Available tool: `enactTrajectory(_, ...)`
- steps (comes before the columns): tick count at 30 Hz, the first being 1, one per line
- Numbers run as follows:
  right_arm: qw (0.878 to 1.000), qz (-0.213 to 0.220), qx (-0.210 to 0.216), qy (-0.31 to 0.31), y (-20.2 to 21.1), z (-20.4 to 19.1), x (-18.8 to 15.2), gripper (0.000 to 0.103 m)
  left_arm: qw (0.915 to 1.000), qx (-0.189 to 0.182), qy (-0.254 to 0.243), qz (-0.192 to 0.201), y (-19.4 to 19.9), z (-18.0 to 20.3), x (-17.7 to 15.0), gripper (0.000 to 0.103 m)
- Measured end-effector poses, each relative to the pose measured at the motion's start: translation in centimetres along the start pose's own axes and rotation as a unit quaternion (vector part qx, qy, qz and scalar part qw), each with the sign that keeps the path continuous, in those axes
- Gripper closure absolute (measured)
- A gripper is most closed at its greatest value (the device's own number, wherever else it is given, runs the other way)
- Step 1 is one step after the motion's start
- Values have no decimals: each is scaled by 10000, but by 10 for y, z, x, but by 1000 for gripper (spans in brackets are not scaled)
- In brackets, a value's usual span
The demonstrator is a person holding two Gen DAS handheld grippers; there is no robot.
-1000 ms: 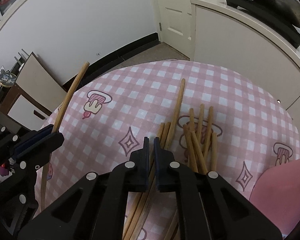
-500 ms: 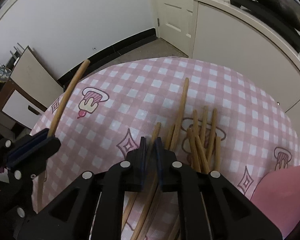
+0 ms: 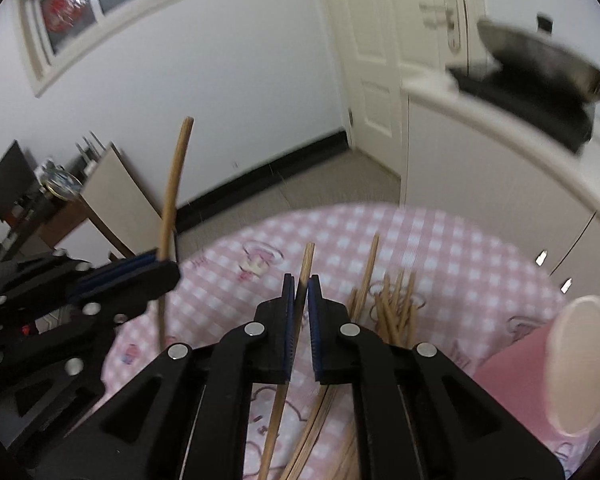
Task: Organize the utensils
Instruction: 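Lift the chopsticks with both tools and carry them over the pink cup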
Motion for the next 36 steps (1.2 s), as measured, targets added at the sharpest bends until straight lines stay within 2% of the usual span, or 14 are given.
enactTrajectory(5, 9981, 600, 41, 89, 57, 6, 17, 99, 9991, 45, -83, 422, 29, 26, 20, 97)
enactTrajectory(11, 9940, 1067, -53, 250, 107, 12, 31, 99, 9964, -46, -128, 841, 52, 54, 47, 97)
enactTrajectory(21, 9793, 1868, -691, 357, 175, 46, 65, 99, 9899, -432, -118, 1343, 66, 105, 86, 97)
enactTrajectory(25, 9737, 2046, -927, 379, 185, 60, 72, 99, 9857, -553, -65, 1587, 62, 123, 106, 97)
enactTrajectory(28, 9701, 2158, -1055, 347, 187, 73, 73, 99, 9815, -788, 107, 1743, 55, 134, 119, 97)
enactTrajectory(33, 9654, 2269, -1252, 289, 187, 94, 71, 99, 9759, -996, 215, 1931, 45, 145, 127, 97)
enactTrajectory(36, 9667, 2217, -1259, 232, 180, 104, 64, 99, 9747, -1112, 229, 1926, 36, 148, 126, 97)
Point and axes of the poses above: each gripper's, at about its wrist camera, not at the fingertips, and y roughly against the way its jaws point, z to its right, x to its top, the point moved 6 cm from there along -y, roughly the way its jaws point, and after that the axes turned 6 degrees about -x, right-handed, at the moved point
